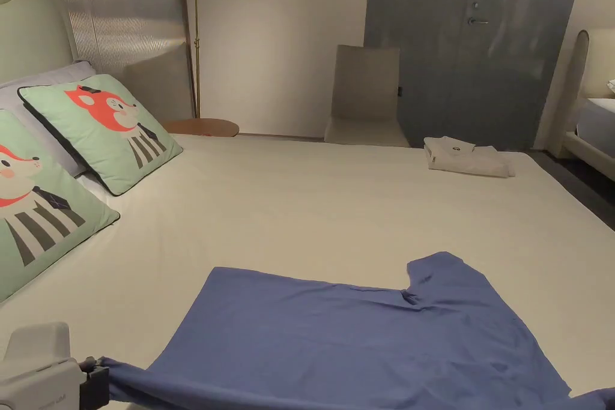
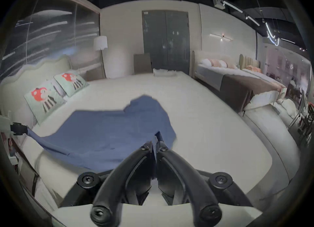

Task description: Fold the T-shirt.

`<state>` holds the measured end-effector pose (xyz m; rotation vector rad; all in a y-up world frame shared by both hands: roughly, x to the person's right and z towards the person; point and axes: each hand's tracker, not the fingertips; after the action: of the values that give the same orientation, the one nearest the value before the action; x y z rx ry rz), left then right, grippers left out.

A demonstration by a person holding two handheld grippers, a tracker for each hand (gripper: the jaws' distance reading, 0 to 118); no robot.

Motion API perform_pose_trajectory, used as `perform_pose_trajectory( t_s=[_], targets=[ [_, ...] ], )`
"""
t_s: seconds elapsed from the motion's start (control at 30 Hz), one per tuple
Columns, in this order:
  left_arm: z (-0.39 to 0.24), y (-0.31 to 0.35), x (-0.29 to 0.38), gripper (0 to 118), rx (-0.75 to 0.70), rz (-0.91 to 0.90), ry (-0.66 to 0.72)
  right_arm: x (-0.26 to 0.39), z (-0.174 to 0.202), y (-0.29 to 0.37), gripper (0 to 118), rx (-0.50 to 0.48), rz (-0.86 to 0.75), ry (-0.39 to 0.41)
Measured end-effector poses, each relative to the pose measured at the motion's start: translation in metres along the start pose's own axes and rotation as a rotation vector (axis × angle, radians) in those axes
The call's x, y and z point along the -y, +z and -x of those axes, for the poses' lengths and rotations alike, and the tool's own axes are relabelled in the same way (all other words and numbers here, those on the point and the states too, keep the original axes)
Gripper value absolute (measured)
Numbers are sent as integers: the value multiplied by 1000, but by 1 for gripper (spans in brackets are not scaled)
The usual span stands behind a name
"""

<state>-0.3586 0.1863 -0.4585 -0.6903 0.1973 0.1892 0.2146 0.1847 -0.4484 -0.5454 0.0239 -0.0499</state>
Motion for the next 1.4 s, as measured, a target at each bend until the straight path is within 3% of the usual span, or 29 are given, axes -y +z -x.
perform_pose_trajectory(
  t_s=[0.33,0.67,0.7,0.73,0.8,0.87,0.93,1.03,1.1,1.13,1.17,1.2,1.23,1.27,1.4],
  targets=[
    [16,-39,63,5,-53,203,-63,75,-9,-19,3,28,222,56],
    [24,-50,77,5,-60,252,-32,101,-11,-27,4,50,281,52],
    [25,-49,77,10,-57,245,-28,100,-10,-26,6,53,276,58],
    [25,-45,76,38,-49,228,-23,100,-10,-25,23,55,269,63],
    [23,-35,72,89,-59,168,-19,94,-8,-18,74,73,231,69],
    [23,-22,66,101,-47,72,-16,85,-5,-8,81,79,152,72],
    [18,-5,55,109,-27,-34,-13,75,-3,4,102,85,58,51],
    [11,19,39,109,-27,-175,-15,53,5,22,101,104,-89,8],
    [6,32,29,108,-7,-254,-11,41,12,31,100,111,-167,-14],
    [4,37,27,98,4,-275,-6,37,14,35,92,108,-193,-18],
    [2,43,25,81,12,-304,-9,33,17,39,79,95,-221,-17],
    [-2,45,22,57,11,-320,-20,30,19,42,59,93,-244,-26],
    [-4,47,22,21,8,-325,-23,28,23,41,25,98,-240,-35],
    [-6,47,22,5,6,-323,-25,27,25,42,3,104,-248,-44],
    [-4,43,25,1,67,-289,-9,25,31,42,1,93,-248,-51]
  ],
)
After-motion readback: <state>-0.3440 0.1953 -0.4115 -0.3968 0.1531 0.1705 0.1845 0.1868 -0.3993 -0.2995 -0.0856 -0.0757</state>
